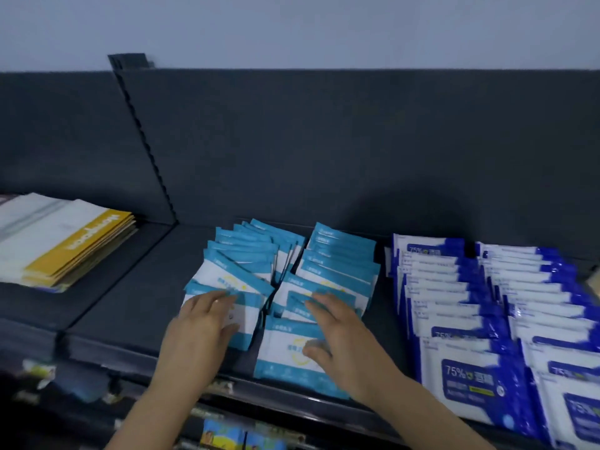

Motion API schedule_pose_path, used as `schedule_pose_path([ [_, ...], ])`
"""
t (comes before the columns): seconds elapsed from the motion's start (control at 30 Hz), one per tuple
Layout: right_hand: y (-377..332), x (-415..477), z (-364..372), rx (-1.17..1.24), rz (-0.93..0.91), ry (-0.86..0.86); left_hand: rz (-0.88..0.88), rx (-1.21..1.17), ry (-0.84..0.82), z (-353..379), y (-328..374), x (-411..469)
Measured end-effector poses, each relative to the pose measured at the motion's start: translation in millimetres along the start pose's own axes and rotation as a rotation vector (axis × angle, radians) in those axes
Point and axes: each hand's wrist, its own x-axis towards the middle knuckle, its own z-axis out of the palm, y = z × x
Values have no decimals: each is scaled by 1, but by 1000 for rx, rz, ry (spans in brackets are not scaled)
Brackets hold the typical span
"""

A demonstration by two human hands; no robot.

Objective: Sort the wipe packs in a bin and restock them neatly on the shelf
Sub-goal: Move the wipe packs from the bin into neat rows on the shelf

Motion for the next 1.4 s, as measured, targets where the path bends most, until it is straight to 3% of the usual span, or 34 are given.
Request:
schedule_pose_path([
  [0.1,-7,12,9,-100,-48,-61,-33,14,-74,9,-22,-4],
  [0.27,1,15,13,-137,-48,-94,-32,-86,-49,15,-26,-5],
  [0.43,6,19,4,-72,-36,-118,-27,-142,-36,6,-25,-6],
  [0.67,-23,34,8,146,22,-54,-210,-399,25,-2,-43,9],
  [0.93,-64,96,29,52,103,26,-150,-634,-81,0,-89,52],
  [1.07,-89,124,47,-56,121,24,-36,-795,-318,5,-114,58],
  [1.23,-104,135,59,-74,177,63,91,-786,-507,9,-130,67],
  [1.4,-112,133,58,-60,182,42,83,-975,-525,4,-136,74],
])
